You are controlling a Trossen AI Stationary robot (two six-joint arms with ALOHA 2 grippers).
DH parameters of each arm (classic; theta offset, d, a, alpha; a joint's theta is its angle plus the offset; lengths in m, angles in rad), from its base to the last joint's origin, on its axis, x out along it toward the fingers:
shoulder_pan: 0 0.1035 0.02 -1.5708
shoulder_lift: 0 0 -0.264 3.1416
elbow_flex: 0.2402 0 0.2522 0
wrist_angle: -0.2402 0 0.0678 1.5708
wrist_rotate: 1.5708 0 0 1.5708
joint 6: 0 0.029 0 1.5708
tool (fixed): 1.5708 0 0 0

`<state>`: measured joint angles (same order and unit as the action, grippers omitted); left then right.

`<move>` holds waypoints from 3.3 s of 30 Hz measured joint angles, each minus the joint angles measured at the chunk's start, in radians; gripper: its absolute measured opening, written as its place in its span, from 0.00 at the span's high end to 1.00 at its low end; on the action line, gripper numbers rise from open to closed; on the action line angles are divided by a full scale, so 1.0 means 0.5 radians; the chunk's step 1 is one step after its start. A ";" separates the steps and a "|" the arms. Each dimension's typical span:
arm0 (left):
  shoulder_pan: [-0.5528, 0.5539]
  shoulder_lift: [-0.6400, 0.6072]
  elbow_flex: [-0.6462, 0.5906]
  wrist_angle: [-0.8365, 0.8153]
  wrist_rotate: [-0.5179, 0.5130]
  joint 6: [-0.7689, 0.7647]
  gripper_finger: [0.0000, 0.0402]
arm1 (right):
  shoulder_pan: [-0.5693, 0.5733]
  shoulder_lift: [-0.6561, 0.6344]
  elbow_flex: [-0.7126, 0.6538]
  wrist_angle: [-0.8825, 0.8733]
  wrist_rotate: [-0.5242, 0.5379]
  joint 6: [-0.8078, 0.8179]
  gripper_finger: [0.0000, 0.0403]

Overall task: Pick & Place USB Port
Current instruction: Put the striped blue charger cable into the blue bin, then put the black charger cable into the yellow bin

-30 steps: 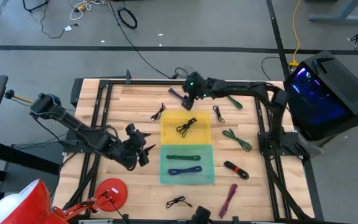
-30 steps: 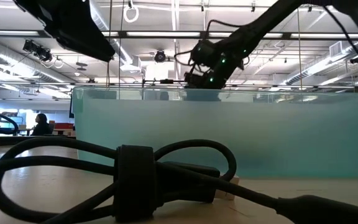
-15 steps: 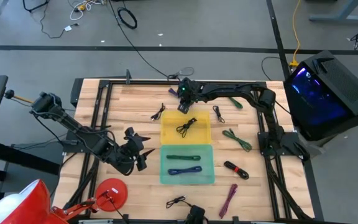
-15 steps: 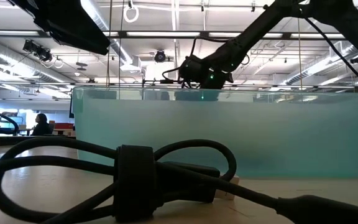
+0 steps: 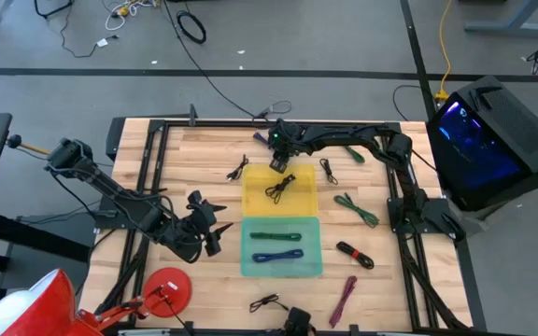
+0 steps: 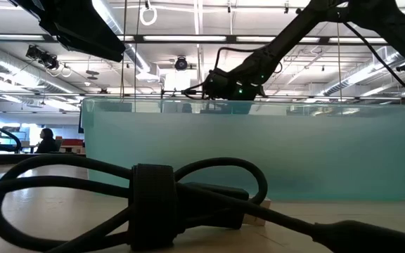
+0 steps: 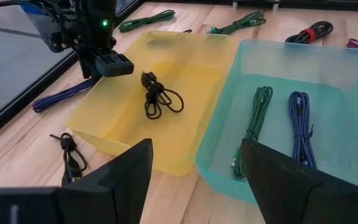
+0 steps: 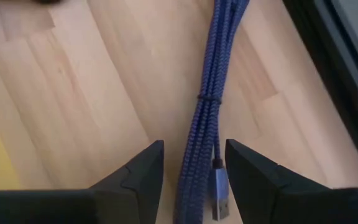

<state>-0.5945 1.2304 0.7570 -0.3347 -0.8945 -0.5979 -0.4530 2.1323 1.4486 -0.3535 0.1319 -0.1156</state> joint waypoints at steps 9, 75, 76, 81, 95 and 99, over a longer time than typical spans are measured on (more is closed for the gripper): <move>0.000 0.000 0.000 0.000 0.025 0.002 0.37 | -0.009 0.001 -0.001 0.016 -0.034 -0.048 0.81; 0.018 0.002 0.000 -0.012 -0.055 -0.003 0.37 | 1.871 -0.786 0.024 -0.752 0.089 1.151 1.00; 0.018 0.002 0.000 -0.013 -0.052 -0.005 0.37 | 1.868 -0.786 -0.005 -0.735 0.089 1.151 1.00; 0.018 0.002 0.000 -0.013 -0.052 -0.039 0.37 | 1.833 -0.787 -0.135 -0.616 0.054 1.132 0.98; 0.018 0.002 0.000 -0.015 -0.215 -0.039 0.37 | 1.713 -0.786 -0.207 -0.460 0.004 0.842 0.67; 0.115 -0.001 0.000 -0.035 -0.438 0.018 0.37 | 1.620 -0.804 -0.207 -0.427 0.055 0.744 0.58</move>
<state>-0.5371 1.2297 0.7570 -0.3521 -1.1134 -0.5890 0.3569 1.7301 1.3449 -0.5671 0.1592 0.2567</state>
